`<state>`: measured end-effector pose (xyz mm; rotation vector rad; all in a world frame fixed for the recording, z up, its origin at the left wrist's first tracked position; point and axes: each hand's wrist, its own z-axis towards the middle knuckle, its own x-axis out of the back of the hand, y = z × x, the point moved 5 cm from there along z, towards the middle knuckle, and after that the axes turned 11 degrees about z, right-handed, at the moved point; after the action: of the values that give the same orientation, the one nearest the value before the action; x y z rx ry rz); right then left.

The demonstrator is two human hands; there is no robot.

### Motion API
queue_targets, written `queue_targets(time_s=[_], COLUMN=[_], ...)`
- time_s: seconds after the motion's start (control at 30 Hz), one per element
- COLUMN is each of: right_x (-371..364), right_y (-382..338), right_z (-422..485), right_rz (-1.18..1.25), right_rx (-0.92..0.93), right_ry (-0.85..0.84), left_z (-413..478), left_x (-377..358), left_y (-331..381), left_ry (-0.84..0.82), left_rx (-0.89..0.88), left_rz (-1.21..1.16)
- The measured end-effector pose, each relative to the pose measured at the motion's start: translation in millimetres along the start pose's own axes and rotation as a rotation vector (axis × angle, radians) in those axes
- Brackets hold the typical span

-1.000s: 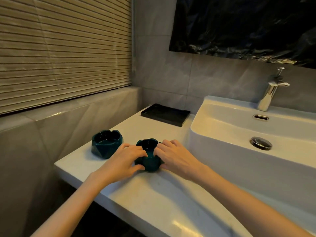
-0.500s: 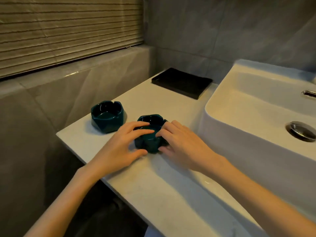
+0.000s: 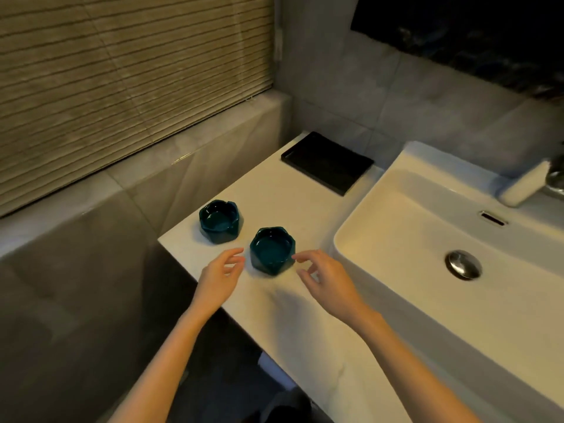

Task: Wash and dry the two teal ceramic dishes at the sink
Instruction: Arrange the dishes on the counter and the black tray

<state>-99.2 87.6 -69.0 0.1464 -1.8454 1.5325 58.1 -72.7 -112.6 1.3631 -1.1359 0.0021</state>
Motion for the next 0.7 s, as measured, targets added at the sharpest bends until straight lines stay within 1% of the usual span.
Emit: queue_targets(time_s=[0.07,0.13,0.23,0.33,0.43,0.53,0.63,0.7], right_x=[2.6,1.5,-5.9,-15.7,-28.8,-44.5,-59.7,-66.8], right_y=[-6.4,-15.7,-28.5,-36.3,-38.3,-38.2,-38.7,-39.0], right_z=[-5.9,-6.0,2.8,19.2,40.9,64.0,86.9,104.8], right_rz=[0.148,0.231,0.316,0.396,0.466,0.512,0.491,0.457], right_rx=[-0.073,-0.1,-0.108,-0.15,-0.218,-0.308,-0.357,-0.365], right_ry=[0.014,0.007,0.012,0.057,0.062,0.039,0.03,0.056], left_z=[-12.7,-24.0,-31.9,-28.5,-13.2,14.0,47.3,71.3], left_x=[2.0,4.8,14.7,30.7,50.9,66.3,76.4,82.2], left_y=[-10.1,-20.1,-27.5,-32.6,-38.2,-45.8,-51.9,-53.5], left_ry=[-0.003,-0.009,0.005,0.036,0.062,0.043,-0.001,-0.044], left_rx=[0.122,0.223,0.338,0.421,0.452,0.448,0.435,0.411], left_rz=[0.027,0.01,-0.098,-0.228,-0.271,-0.21,-0.137,-0.101])
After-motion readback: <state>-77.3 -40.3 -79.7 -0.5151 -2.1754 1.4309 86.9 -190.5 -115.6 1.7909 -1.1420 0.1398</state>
